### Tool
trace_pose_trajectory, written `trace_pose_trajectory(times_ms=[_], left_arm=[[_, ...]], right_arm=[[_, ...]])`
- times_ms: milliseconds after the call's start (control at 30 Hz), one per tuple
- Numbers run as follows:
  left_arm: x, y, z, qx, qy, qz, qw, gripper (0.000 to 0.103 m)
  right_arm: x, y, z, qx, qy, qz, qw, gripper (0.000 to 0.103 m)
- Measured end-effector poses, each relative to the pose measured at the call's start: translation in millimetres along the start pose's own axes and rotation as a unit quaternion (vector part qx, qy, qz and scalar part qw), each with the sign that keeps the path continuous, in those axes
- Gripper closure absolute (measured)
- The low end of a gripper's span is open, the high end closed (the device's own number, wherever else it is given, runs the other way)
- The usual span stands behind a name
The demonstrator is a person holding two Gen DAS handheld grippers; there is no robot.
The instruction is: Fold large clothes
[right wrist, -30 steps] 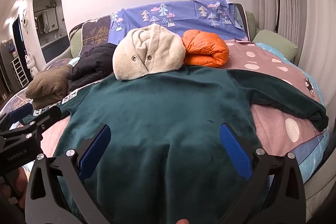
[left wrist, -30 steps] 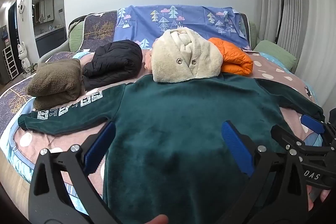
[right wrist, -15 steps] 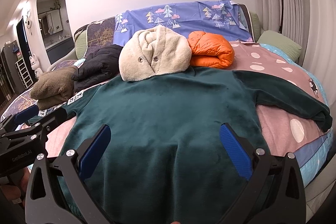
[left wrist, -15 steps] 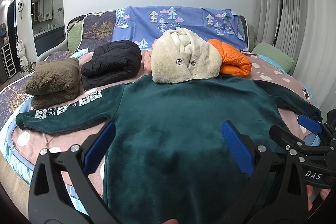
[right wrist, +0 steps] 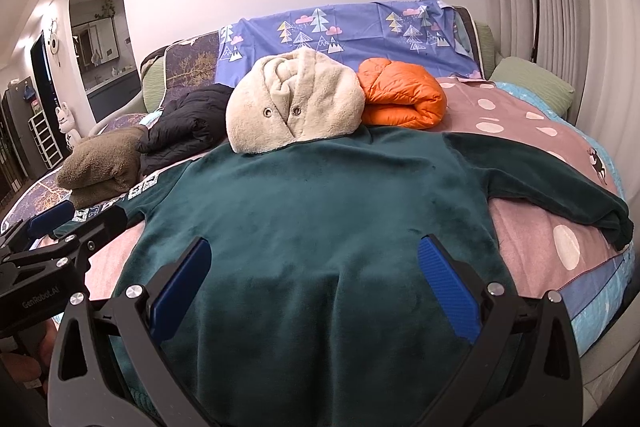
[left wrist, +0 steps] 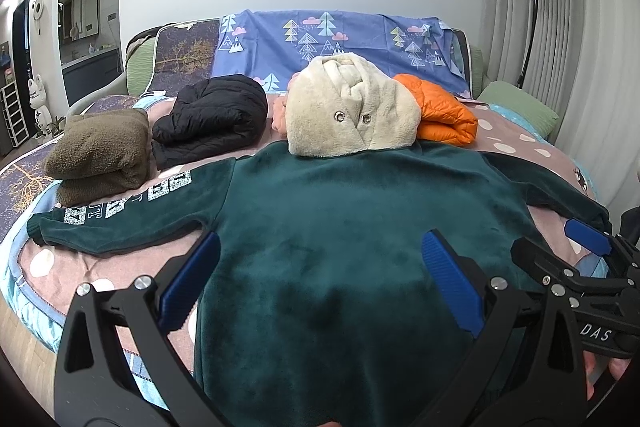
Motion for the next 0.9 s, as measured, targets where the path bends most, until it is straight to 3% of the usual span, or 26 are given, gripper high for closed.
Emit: trace_pose_trajectory(times_ms=[567, 733, 900], left_arm=[[5.7, 6.1, -3.2, -0.007, 0.002, -0.003, 1.0000, 0.002], [16.3, 9.8, 11.4, -0.007, -0.003, -0.019, 0.9998, 0.002], [38.1, 23.3, 54.6, -0.002, -0.025, -0.029, 0.9993, 0.002]], right_arm=[[13.3, -0.1, 1.0, 0.007, 0.009, 0.022, 1.000, 0.001], [27.7, -8.9, 12.2, 0.011, 0.018, 0.035, 0.999, 0.001], [36.5, -26.7, 52.9, 0.000, 0.002, 0.052, 0.999, 0.001]])
Point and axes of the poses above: each gripper's, at about its wrist camera, not at the fingertips, and x roughly the way its jaws point, y to its left, z to its top, the point moved 4 cm from there along x, roughly the way its jaws point, and after that the axes turned 6 degrees about -x, right-handed, at the moved point
